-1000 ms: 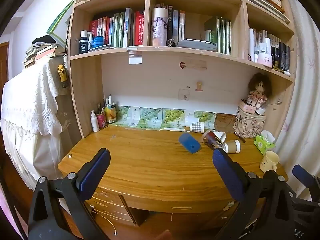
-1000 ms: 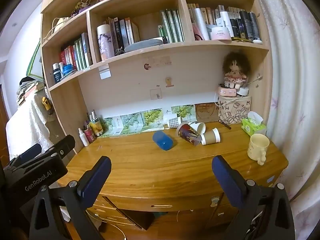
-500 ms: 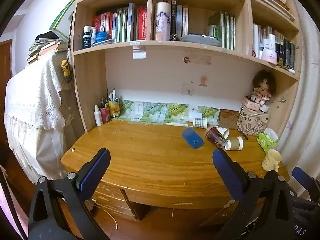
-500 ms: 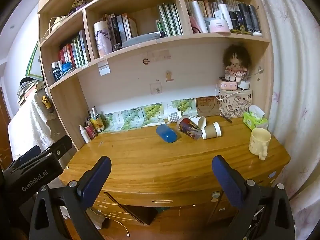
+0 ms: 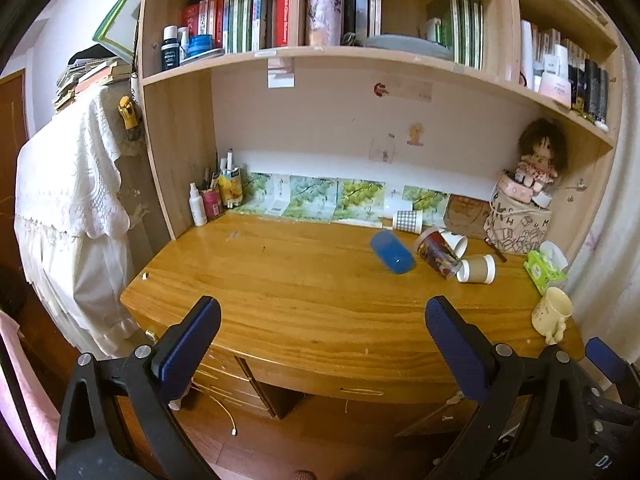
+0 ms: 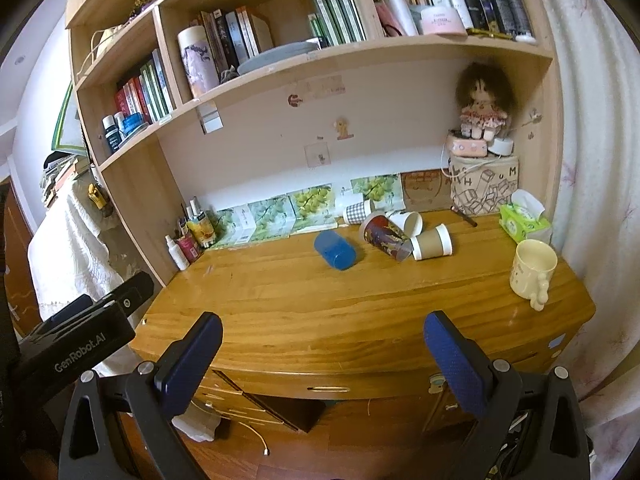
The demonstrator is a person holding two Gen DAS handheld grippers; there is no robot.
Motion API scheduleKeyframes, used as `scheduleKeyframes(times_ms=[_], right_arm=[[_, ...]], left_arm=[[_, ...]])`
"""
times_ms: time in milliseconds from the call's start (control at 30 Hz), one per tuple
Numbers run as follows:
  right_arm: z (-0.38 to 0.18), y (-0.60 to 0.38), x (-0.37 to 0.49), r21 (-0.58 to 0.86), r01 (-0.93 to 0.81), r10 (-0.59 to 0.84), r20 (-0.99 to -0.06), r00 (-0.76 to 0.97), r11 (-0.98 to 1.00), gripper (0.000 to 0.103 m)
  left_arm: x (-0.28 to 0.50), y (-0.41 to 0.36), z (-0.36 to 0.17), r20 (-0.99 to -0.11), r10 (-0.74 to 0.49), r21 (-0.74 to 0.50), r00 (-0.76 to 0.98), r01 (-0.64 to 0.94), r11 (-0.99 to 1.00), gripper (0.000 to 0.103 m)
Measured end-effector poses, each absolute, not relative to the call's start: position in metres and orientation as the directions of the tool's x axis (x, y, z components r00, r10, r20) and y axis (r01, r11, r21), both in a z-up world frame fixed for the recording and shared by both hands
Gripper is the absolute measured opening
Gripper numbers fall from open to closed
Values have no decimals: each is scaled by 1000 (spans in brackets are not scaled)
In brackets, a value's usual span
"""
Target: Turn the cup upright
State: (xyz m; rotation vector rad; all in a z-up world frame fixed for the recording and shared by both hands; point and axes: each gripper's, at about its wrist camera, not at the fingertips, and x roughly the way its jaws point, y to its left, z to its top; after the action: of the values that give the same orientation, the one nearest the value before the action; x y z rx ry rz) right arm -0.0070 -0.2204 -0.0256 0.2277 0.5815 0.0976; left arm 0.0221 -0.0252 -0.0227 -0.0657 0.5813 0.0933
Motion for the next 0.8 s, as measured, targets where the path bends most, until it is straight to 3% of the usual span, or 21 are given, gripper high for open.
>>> scheduleKeyframes(times_ms=[800], right_arm=[[-53,-282,71,414,11,263,-599,756,910,102]], left_arm=[[115,-48,-30,-650,-22,73,760,91,993,102]])
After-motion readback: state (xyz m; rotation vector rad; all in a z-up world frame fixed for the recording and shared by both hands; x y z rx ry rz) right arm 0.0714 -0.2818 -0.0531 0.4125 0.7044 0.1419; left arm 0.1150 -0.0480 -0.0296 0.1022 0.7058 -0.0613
